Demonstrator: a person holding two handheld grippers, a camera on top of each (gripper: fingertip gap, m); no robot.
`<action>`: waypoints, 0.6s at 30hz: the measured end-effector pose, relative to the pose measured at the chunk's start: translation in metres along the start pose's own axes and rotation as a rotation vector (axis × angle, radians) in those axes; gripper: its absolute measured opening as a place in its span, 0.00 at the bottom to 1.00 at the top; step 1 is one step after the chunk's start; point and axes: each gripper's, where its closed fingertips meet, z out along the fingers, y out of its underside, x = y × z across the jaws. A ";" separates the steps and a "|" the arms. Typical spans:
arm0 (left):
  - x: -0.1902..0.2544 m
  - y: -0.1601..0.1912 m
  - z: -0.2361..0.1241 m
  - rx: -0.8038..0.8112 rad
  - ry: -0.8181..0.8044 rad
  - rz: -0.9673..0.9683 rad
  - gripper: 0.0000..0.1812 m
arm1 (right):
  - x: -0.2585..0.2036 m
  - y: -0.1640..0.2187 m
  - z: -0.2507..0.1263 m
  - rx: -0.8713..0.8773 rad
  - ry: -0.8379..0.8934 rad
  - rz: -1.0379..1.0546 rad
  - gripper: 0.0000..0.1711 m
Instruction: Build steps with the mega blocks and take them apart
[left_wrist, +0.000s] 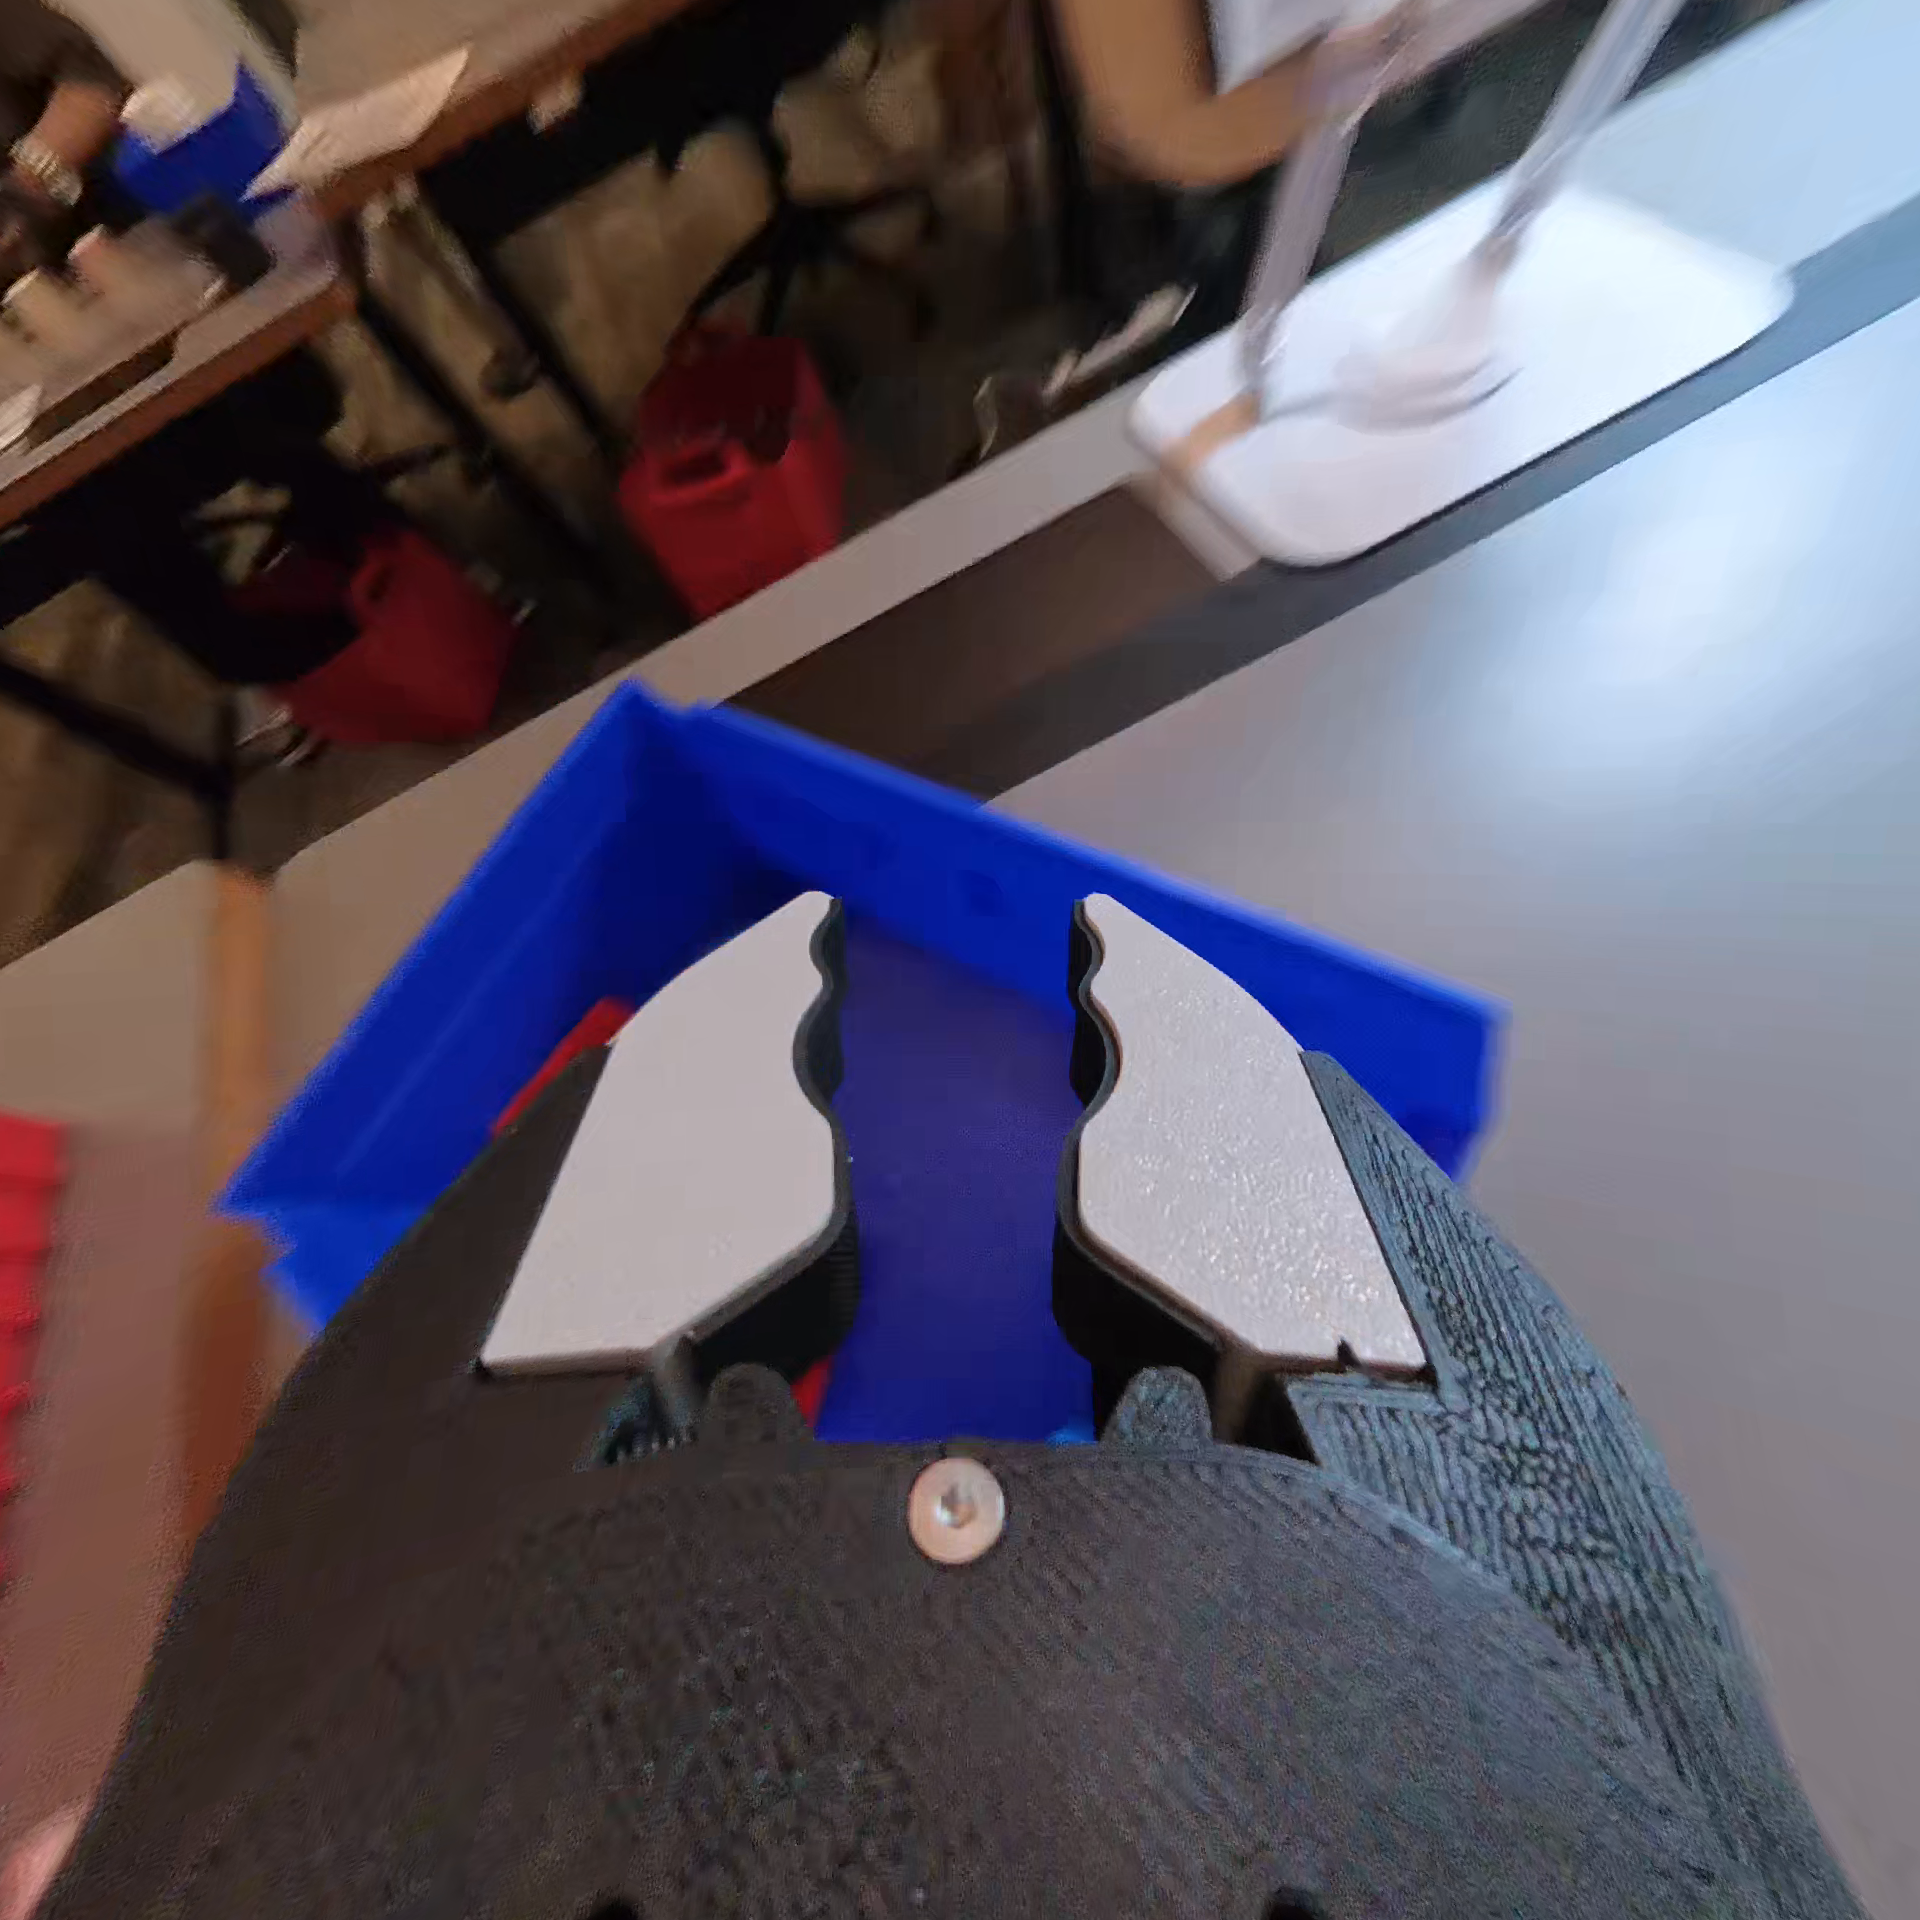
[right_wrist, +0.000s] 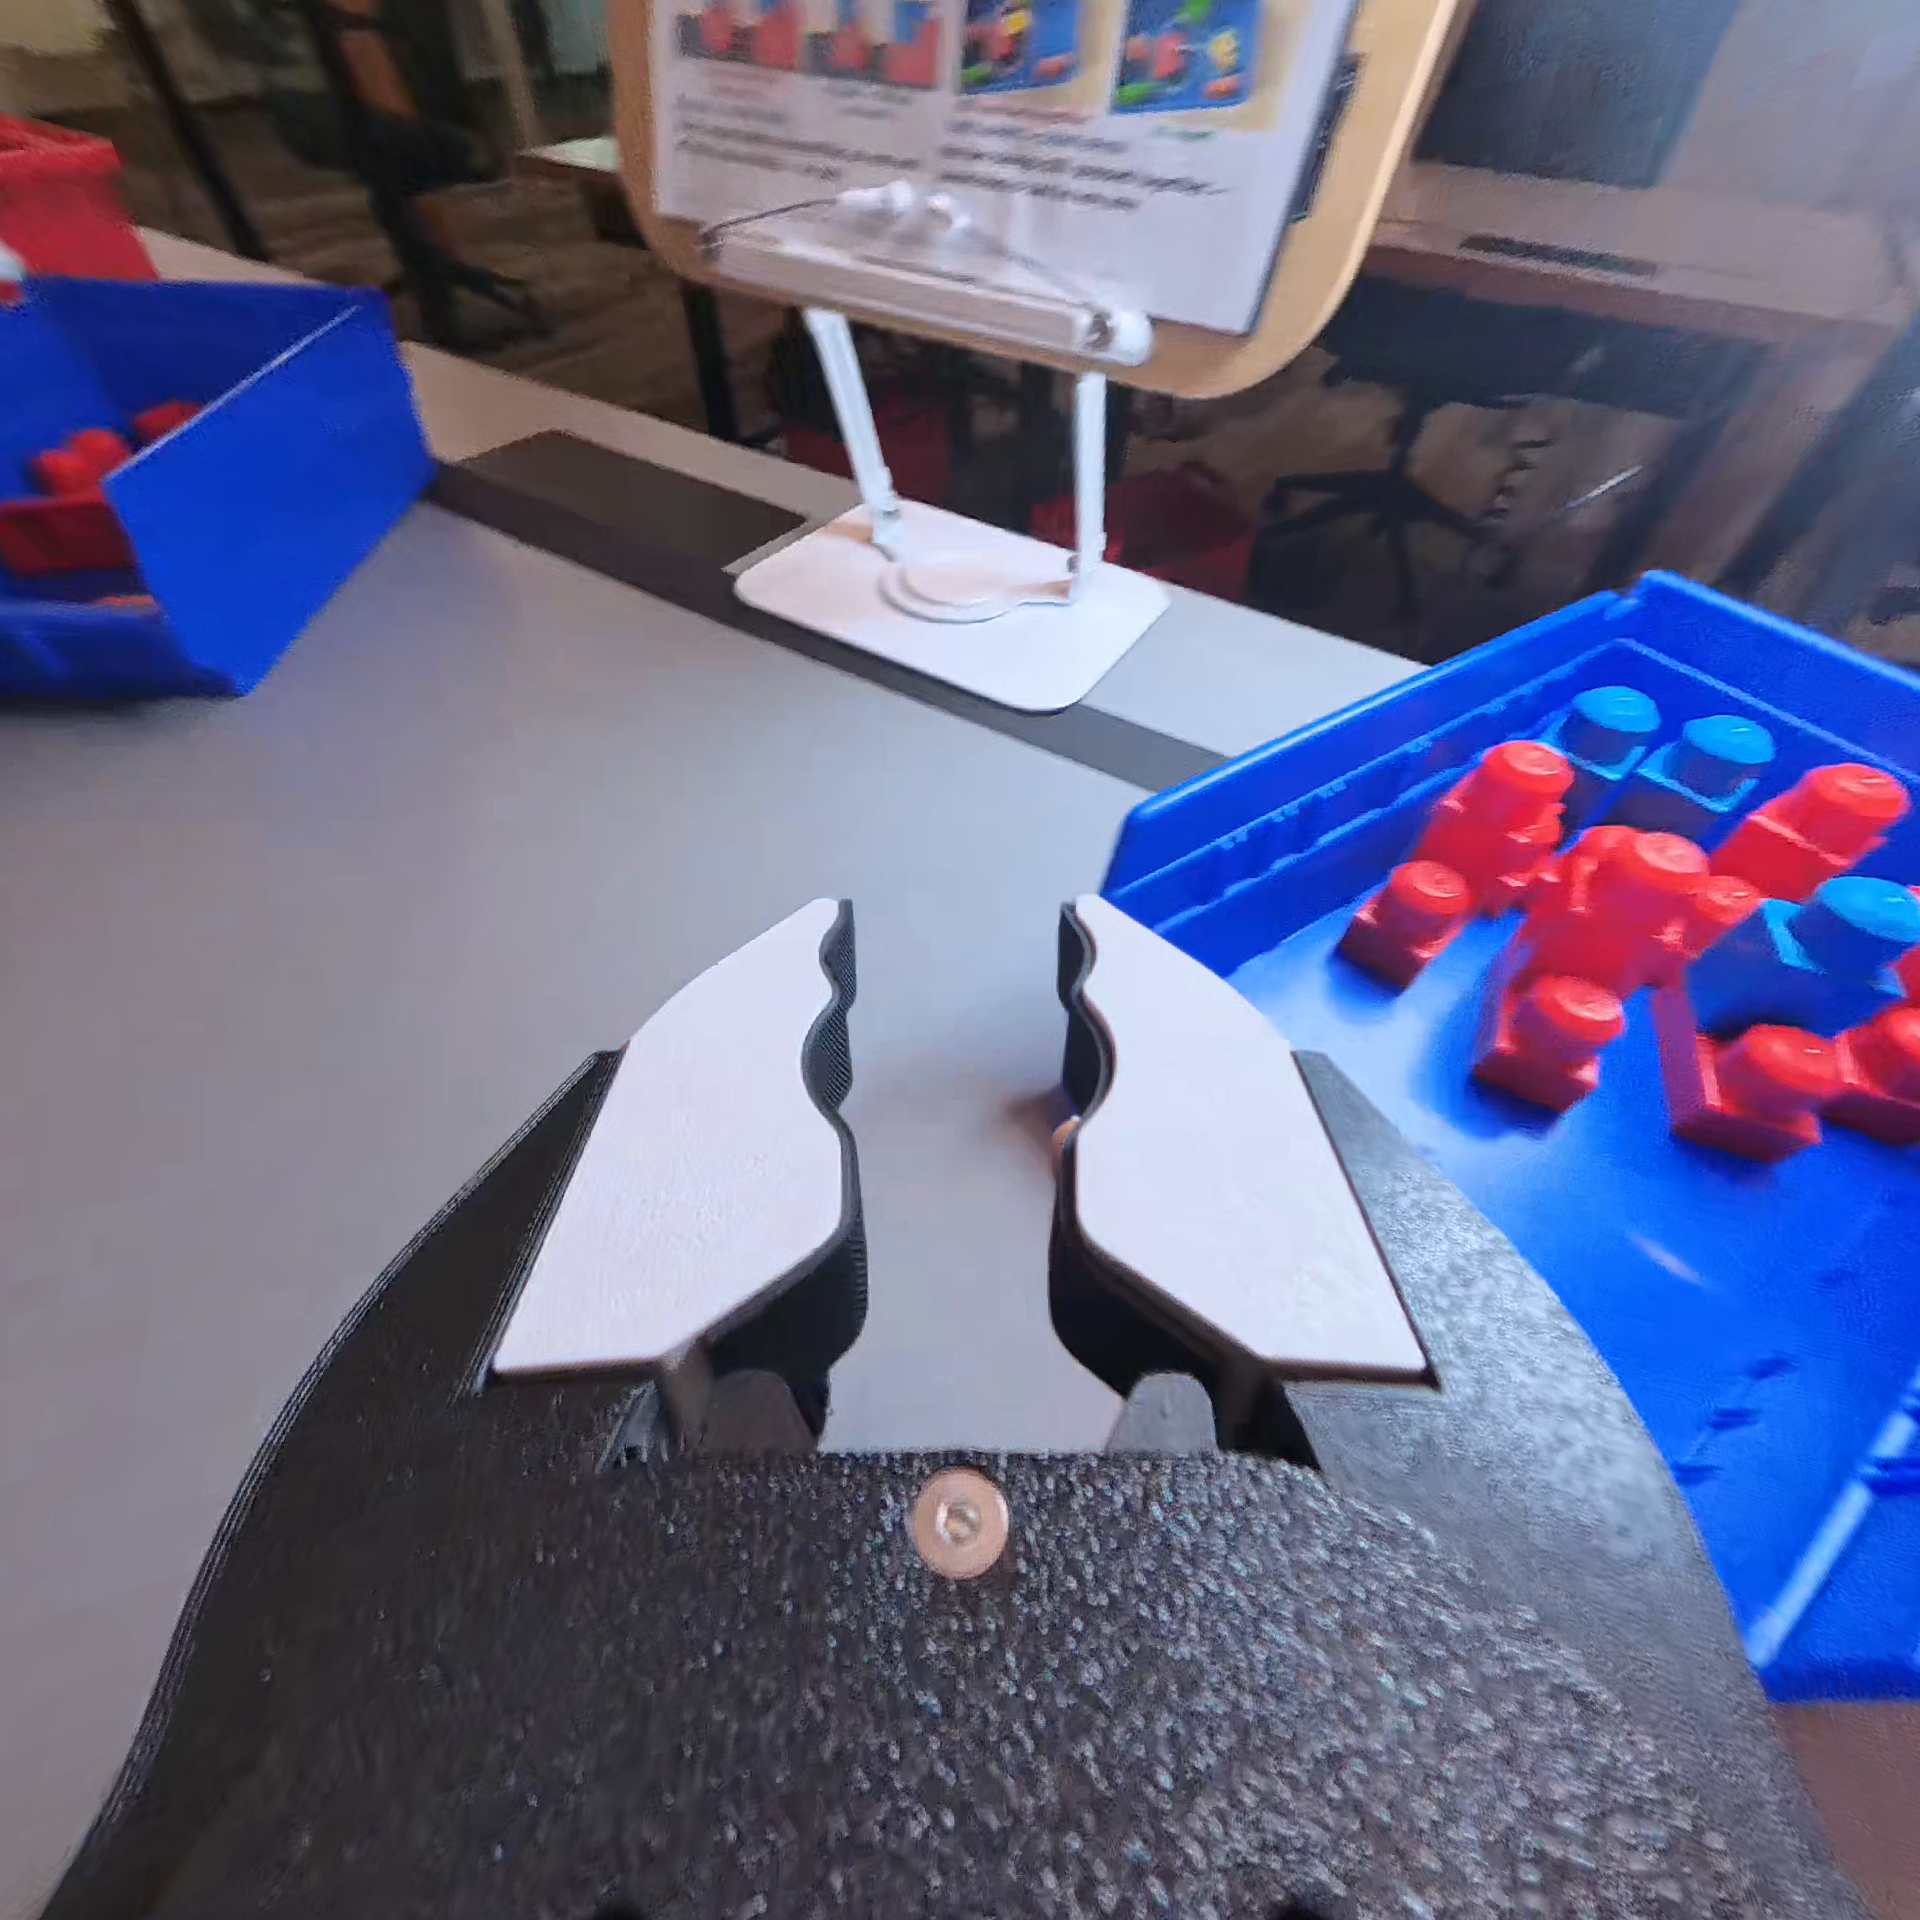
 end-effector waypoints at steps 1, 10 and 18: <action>-0.025 0.015 0.008 -0.118 -0.050 0.044 0.22 | -0.014 0.006 -0.002 -0.003 -0.031 -0.013 0.21; -0.049 0.150 0.033 -0.913 0.144 0.252 0.26 | -0.064 0.035 0.001 0.009 -0.204 -0.053 0.18; -0.055 0.099 0.022 -0.784 -0.136 0.684 0.01 | -0.069 0.037 0.000 0.023 -0.240 -0.011 0.15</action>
